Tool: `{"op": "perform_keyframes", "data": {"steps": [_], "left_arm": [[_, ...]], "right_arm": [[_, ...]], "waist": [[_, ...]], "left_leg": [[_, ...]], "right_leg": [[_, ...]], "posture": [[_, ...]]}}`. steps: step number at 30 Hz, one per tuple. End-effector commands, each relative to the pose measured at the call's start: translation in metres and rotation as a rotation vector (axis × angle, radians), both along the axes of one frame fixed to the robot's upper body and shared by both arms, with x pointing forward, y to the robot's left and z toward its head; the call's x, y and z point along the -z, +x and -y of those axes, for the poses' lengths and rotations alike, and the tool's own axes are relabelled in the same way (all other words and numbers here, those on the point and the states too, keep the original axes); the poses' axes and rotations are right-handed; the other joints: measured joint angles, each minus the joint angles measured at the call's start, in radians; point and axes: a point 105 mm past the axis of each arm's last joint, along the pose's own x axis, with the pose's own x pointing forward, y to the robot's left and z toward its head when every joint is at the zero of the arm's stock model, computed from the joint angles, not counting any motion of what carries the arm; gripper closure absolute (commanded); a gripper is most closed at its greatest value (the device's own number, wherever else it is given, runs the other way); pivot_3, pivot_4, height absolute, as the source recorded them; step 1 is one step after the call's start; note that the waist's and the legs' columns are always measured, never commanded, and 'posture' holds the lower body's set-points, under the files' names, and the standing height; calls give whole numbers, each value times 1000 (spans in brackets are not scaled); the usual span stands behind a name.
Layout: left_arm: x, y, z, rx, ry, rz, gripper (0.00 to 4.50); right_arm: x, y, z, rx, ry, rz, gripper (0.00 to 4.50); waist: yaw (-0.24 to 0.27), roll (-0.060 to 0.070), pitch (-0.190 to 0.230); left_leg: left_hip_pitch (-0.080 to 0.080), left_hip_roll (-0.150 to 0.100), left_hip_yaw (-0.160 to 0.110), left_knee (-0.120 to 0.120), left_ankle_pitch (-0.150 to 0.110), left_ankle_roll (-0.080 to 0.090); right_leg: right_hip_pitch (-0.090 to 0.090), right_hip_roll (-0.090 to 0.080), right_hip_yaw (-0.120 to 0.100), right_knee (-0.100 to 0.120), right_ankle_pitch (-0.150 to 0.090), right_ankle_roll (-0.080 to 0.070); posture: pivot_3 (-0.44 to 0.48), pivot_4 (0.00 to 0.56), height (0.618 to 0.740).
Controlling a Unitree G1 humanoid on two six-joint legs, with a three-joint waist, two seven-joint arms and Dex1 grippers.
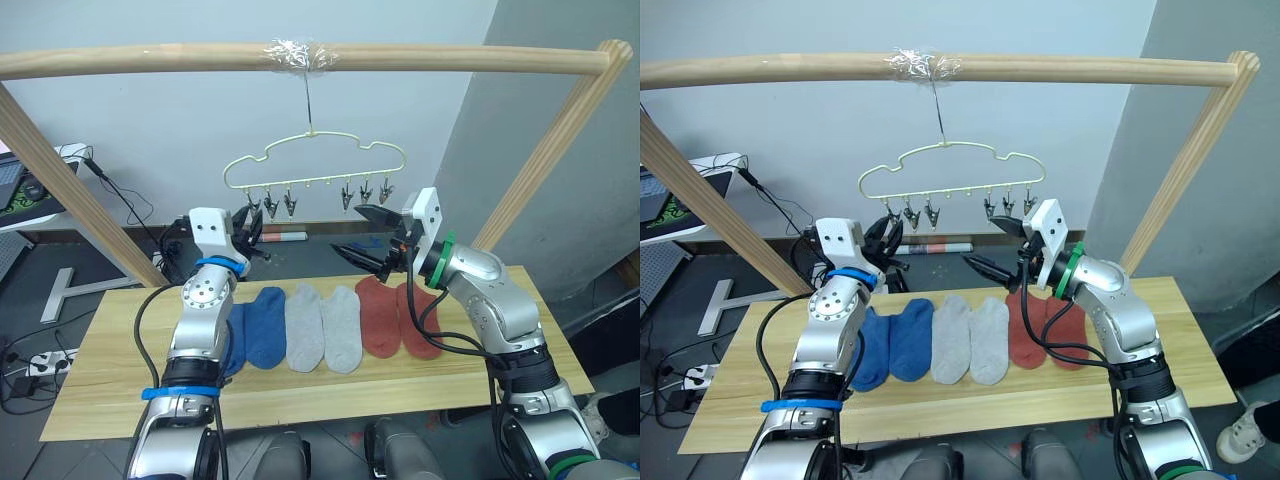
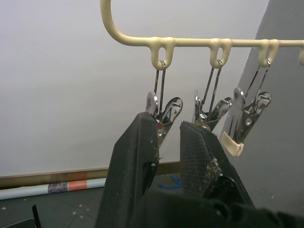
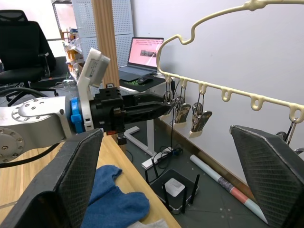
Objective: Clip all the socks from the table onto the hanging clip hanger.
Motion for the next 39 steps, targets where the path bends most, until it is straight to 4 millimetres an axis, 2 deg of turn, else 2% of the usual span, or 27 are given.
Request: {"op": "perform_keyframes", "data": {"steps": [1,5,7,8,21,39], "left_arm": [[-15,-1,-1,-6,-9,62,3349],[-15,-2,-3,-12,-17,68,3349],[-15,-1,-3,-21,-7,70,3176],[-15,0,-3,-23,-4,70,2809],[-16,2,-2,-31,-8,74,2809],[-24,14,8,-20,-14,100,2809]], "right_arm": [[-19,-6,-2,-25,30,60,0],[-21,-5,-1,-21,34,60,0],[-22,-4,-1,-19,38,61,0],[-23,-4,-2,-18,39,62,0],[-26,-3,-1,-13,49,62,0],[-31,-3,-2,-25,57,64,0]], "waist": [[0,0,0],[0,0,0],[0,0,0],[0,0,0],[0,0,0],[0,0,0]], "left_leg": [[0,0,0,0,0,0],[0,0,-1,0,0,0],[0,0,-1,0,0,0],[0,0,-1,0,0,0],[0,0,-1,0,0,0],[0,0,-1,0,0,0]], "right_leg": [[0,0,0,0,0,0],[0,0,0,0,0,0],[0,0,0,0,0,0],[0,0,0,0,0,0],[0,0,0,0,2,-3],[0,0,-1,0,2,-3]], "posture": [[-2,157,740],[1,158,740],[1,158,740],[3,159,740],[3,161,740],[0,165,740]]}}
